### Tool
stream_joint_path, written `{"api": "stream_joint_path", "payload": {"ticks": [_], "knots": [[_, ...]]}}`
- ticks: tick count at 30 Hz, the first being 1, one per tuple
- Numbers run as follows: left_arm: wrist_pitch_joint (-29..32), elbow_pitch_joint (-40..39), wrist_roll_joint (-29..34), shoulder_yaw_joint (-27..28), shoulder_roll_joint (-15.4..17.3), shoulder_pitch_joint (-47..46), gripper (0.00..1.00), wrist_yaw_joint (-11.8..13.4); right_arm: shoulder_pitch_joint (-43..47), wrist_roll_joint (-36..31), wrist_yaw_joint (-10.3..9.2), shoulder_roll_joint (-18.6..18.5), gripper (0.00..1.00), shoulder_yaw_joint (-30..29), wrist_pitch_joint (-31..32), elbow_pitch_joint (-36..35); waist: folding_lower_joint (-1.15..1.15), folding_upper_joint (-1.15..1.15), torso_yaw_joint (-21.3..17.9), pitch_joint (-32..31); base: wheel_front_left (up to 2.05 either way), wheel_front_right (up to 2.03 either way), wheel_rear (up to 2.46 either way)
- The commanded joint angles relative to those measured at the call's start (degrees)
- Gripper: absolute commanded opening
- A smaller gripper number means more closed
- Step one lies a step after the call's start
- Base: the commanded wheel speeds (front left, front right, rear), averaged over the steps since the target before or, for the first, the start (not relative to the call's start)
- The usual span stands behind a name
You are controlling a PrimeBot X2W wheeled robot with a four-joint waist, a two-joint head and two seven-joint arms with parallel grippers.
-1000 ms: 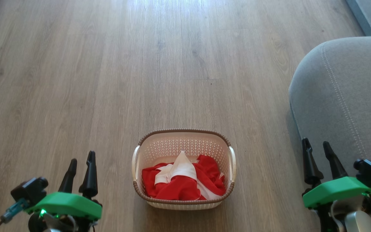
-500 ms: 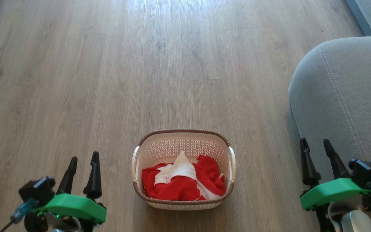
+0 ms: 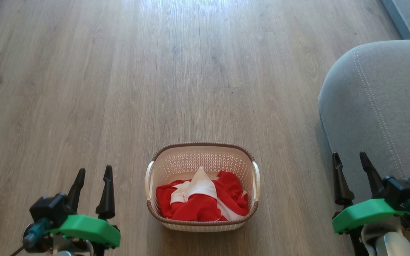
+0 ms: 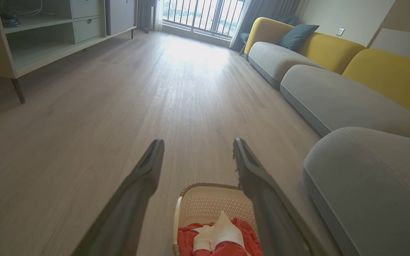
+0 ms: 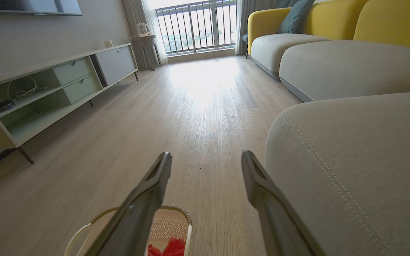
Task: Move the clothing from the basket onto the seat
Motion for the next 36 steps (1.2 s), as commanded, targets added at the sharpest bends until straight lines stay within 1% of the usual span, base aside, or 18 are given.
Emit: {"api": "stream_joint_path", "payload": {"ticks": [1, 13, 18, 24, 36], "knots": [[-0.82, -2.42, 1.55, 1.30, 0.67, -0.93, 1.00, 0.31, -1.43, -1.53, -0.01, -0.61, 1.00, 1.08, -0.90, -1.70, 0.00, 0.00, -0.03, -0.05, 0.00, 0.00, 0.00], [-2.75, -3.05, 8.14, 1.00, 0.72, -0.51, 1.00, 0.48, -1.33, -7.48, -0.01, -0.64, 1.00, 1.51, -2.85, -1.47, 0.00, 0.00, -0.25, -0.12, 0.00, 0.00, 0.00], [-2.75, -2.54, 7.70, 1.16, 0.72, -0.50, 1.00, 0.21, -1.45, -7.21, -0.01, -0.64, 1.00, 1.37, -2.85, -1.20, 0.00, 0.00, -0.38, -0.04, 0.00, 0.00, 0.00], [-2.75, -1.38, 6.05, 1.21, 0.72, -0.54, 1.00, -0.12, -1.29, -5.27, -0.01, -0.64, 1.00, 1.13, -2.85, -0.82, 0.00, 0.00, -0.47, 0.05, 0.00, 0.00, 0.00], [-2.75, -1.04, 6.20, 1.37, 0.72, -1.07, 1.00, -0.55, -1.68, -5.20, -0.01, -0.64, 1.00, 1.22, -2.85, -0.94, 0.00, 0.00, -1.00, 1.09, 0.00, 0.00, 0.00]]}}
